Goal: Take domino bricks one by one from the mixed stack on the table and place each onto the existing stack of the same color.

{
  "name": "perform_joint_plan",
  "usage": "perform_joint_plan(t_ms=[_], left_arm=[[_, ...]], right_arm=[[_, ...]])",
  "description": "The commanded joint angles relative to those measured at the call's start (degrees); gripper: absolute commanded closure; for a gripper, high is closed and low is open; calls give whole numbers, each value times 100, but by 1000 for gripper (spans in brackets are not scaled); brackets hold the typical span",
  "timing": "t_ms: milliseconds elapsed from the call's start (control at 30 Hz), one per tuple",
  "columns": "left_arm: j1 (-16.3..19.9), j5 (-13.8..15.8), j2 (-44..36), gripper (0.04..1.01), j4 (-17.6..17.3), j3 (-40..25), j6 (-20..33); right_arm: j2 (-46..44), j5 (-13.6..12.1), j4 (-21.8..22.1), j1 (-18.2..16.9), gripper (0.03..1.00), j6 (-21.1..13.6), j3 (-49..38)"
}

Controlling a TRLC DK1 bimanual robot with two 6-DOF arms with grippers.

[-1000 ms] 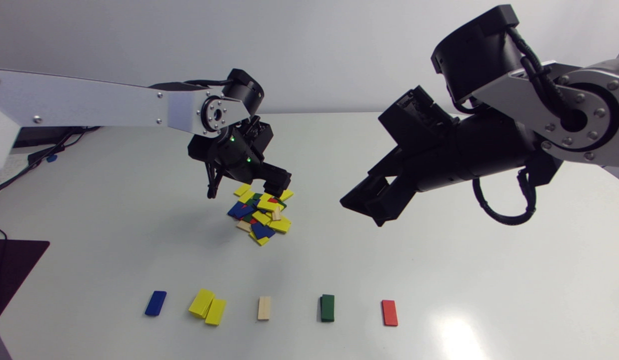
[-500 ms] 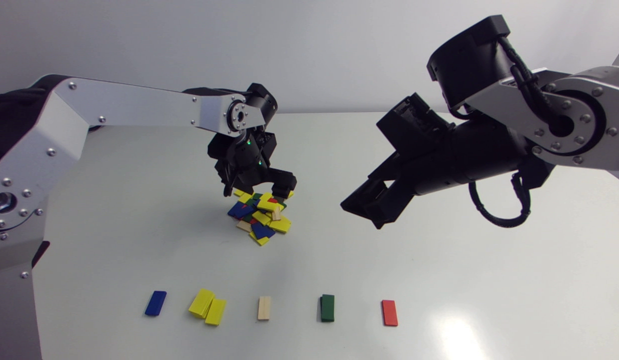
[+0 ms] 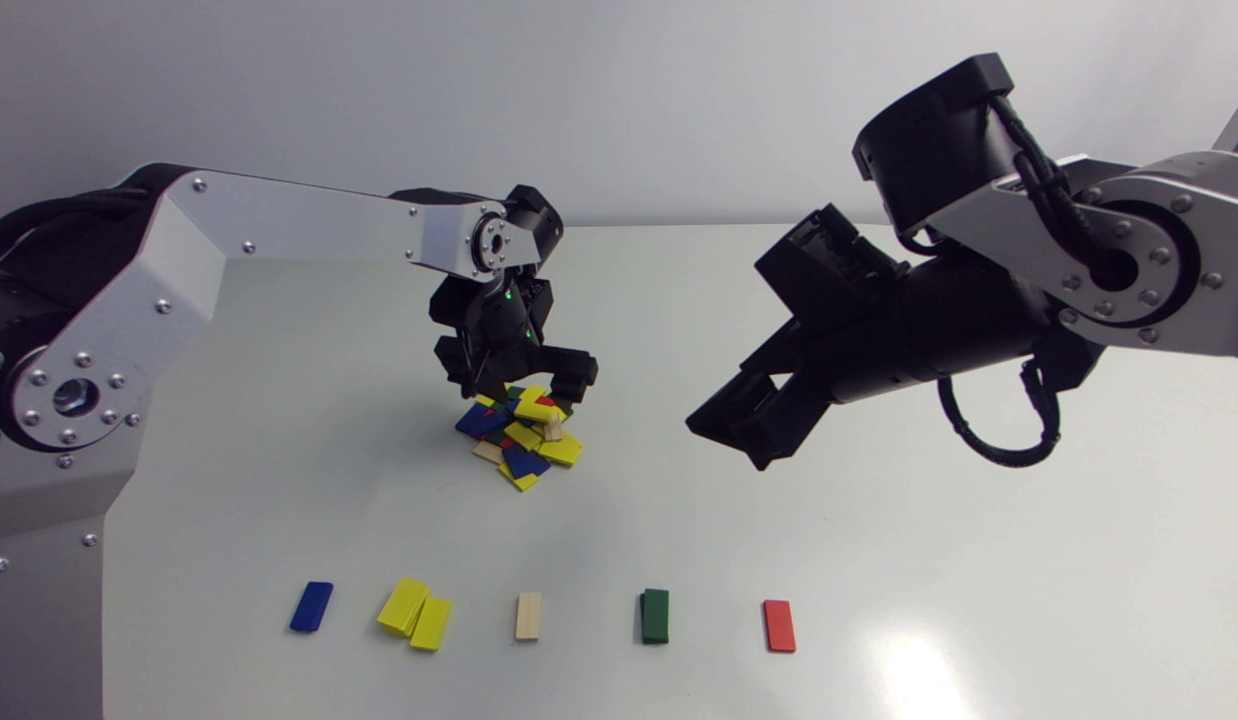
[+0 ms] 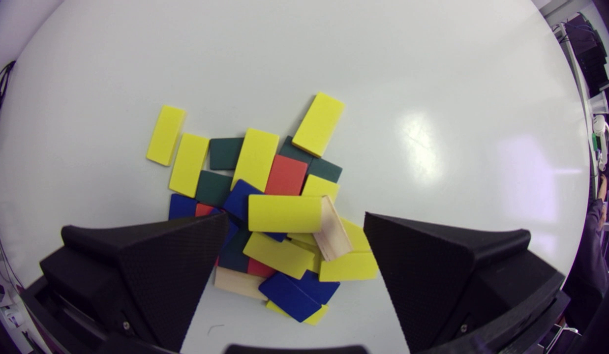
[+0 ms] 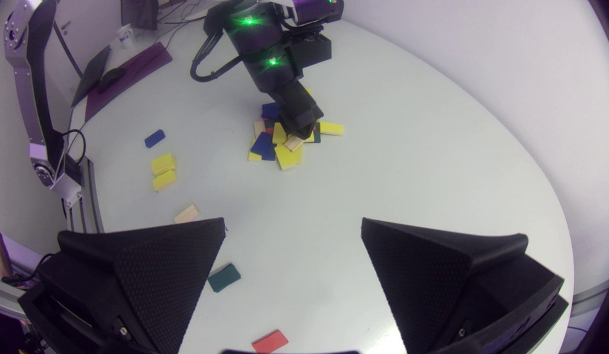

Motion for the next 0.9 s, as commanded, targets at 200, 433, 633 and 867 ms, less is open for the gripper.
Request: perform_joint_plan(t_ms=[200, 433, 633, 867], left_arm=[[-38, -32, 349, 103, -43, 260, -186], [-82, -41, 367, 177, -43, 339, -195], [-108, -41, 472, 211, -78, 427, -186], [-65, -41, 481, 223, -87, 427, -186]], right_arm=[[4, 23, 84, -66, 66, 96, -176], [-14, 23, 84, -66, 66, 96, -184], [-31, 23, 84, -74, 66, 78, -184], [-49, 23, 66, -110, 66, 43, -176]])
